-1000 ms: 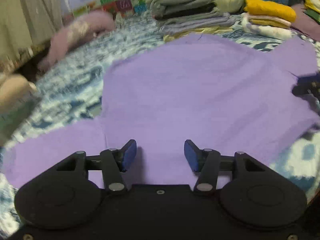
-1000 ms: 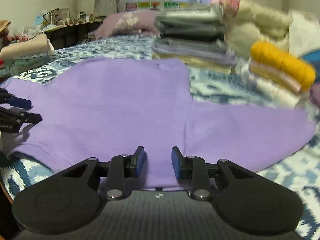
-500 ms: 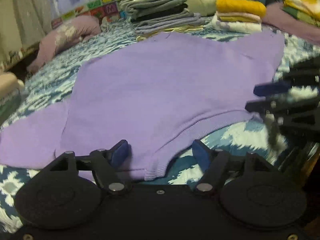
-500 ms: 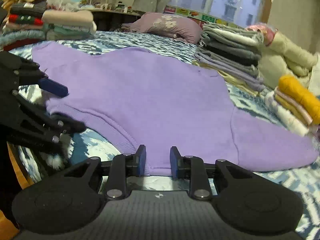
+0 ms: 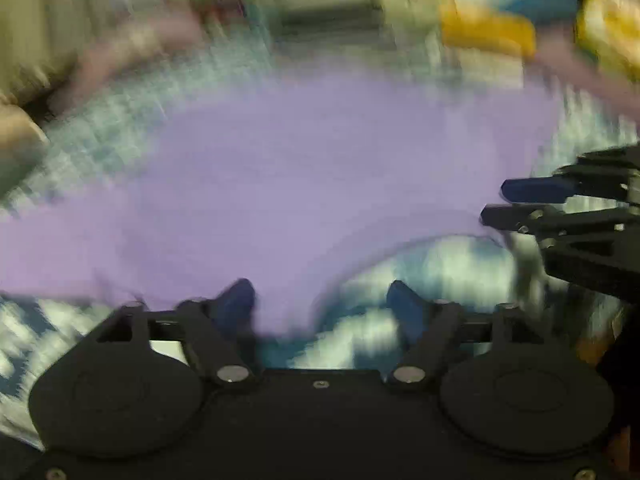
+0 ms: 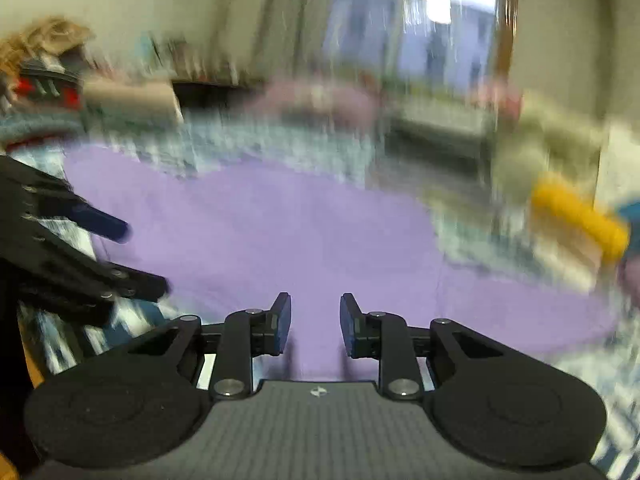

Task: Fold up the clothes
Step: 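Grasp a sleeve cuff with the left gripper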

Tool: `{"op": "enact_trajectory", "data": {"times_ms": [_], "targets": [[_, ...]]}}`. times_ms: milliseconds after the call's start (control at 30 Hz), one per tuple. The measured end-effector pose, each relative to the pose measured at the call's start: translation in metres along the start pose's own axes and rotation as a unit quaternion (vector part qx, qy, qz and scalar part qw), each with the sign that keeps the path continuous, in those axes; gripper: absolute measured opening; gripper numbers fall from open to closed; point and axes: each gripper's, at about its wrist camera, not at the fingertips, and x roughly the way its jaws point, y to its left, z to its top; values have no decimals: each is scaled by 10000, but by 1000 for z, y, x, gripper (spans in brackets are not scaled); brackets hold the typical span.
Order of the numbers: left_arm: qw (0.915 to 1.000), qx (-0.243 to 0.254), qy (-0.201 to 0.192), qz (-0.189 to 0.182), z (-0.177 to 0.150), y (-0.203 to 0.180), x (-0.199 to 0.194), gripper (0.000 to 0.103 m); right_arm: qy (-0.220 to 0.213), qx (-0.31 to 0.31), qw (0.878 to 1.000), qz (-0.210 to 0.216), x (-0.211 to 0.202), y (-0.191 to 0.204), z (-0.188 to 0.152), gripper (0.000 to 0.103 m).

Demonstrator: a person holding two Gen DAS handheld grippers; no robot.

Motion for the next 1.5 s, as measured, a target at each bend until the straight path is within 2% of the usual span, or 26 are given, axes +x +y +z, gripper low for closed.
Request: {"op": "enact_trajectory", "data": {"times_ms": [167, 267, 333, 433, 467, 567, 700, 867, 967, 1000, 1033, 1133, 1200, 1267, 1367, 1400, 1433, 1500], "targets": [[9996, -17, 82, -260, 1, 3, -3, 92, 147, -156, 9998, 46, -9, 1, 1, 29], [9993, -81, -149, -348, 2, 2, -16, 92, -87, 370, 9991, 193, -23, -15, 2, 28], [9980, -249, -355, -456, 3, 5, -22, 92, -326, 832, 9958, 208, -32, -31, 5, 35], [9957, -497, -312, -715, 5, 8, -17, 92, -623, 1817, 9813, 140, -43, -66, 2, 47], [9946, -584, -287, -806, 6, 9, -15, 92, -614, 2146, 9747, 128, -42, -78, -2, 47], [9927, -707, -417, -879, 9, 7, -12, 92, -466, 3127, 9487, 41, -34, -112, -15, 47], [9940, -601, -204, -888, 15, -2, -5, 92, -446, 4394, 8971, 107, -31, -148, -40, 47], [9953, 114, -120, -951, 42, -34, 7, 92, -753, 5504, 8313, 178, -29, -186, -73, 49], [9917, 607, -230, -1111, 74, -65, 16, 92, -1093, 6057, 7879, 205, -35, -209, -96, 48], [9897, 843, -318, -1111, 86, -80, 19, 92, -1204, 6150, 7791, 157, -38, -213, -101, 48], [9871, 1078, -405, -1111, 97, -95, 22, 92, -1314, 6225, 7715, 97, -41, -217, -105, 49], [9747, 1809, -737, -1091, 126, -146, 31, 92, -1588, 6310, 7592, -159, -51, -230, -114, 51], [9663, 2179, -835, -1083, 140, -181, 43, 92, -1763, 6455, 7422, -358, -57, -244, -122, 53], [9570, 2535, -848, -1126, 152, -215, 58, 92, -1915, 6627, 7216, -593, -64, -257, -133, 53], [9426, 3040, -809, -1121, 166, -265, 81, 90, -2136, 6977, 6799, -736, -70, -267, -154, 46], [9383, 3169, -809, -1121, 169, -279, 87, 90, -2162, 7023, 6738, -771, -70, -266, -158, 40], [9342, 3293, -811, -1106, 172, -291, 93, 90, -2132, 7014, 6750, -830, -69, -266, -159, 38], [9270, 3521, -797, -1013, 179, -315, 105, 86, -2121, 6996, 6760, -929, -68, -266, -159, 37]]}}
